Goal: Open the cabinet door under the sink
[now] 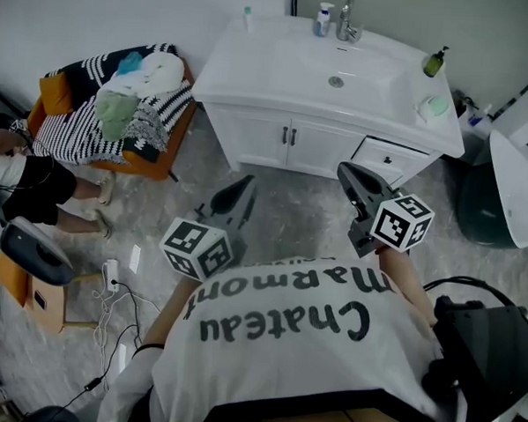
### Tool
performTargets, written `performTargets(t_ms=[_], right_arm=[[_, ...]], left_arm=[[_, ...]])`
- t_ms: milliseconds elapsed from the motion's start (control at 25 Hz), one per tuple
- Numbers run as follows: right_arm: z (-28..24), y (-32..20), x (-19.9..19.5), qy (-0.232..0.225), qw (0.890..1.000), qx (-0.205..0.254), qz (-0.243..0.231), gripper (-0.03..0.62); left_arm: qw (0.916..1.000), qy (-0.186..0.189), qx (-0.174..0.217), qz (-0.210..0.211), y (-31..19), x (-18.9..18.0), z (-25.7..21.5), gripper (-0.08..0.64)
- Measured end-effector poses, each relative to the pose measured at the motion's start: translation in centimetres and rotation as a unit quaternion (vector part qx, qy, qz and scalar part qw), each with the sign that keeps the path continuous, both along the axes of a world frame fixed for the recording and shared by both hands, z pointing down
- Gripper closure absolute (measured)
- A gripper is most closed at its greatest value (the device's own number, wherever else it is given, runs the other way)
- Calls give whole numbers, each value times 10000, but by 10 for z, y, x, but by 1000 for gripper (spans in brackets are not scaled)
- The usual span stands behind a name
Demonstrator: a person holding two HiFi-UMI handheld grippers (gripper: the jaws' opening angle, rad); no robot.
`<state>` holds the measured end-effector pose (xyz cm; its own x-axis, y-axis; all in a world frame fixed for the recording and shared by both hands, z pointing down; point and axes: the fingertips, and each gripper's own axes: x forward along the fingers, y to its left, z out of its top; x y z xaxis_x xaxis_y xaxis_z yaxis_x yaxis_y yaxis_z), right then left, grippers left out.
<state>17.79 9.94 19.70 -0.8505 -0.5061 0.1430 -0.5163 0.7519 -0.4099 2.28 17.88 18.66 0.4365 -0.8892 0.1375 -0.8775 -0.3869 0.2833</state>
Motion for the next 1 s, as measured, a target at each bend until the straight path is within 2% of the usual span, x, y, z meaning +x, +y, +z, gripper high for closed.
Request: performTargets(t_ms=[360,640,840,1000], right_arm=[[5,-63,-12,174,9997,2,-161,583],[16,-91,-29,440,9983,-10,-388,583],[22,-107,-32,374,9984,-41,-414,584],[27,-124,-33,209,9995,-125,-220,583]], left_arm=[[9996,-40,-33,-280,-57,-13,8,551],[9986,19,-108,-513,-85,-30,11,551],[9982,143,-177,-551,-101,-31,24,551],[9985,98,-186,-509,-115,-37,26,551]])
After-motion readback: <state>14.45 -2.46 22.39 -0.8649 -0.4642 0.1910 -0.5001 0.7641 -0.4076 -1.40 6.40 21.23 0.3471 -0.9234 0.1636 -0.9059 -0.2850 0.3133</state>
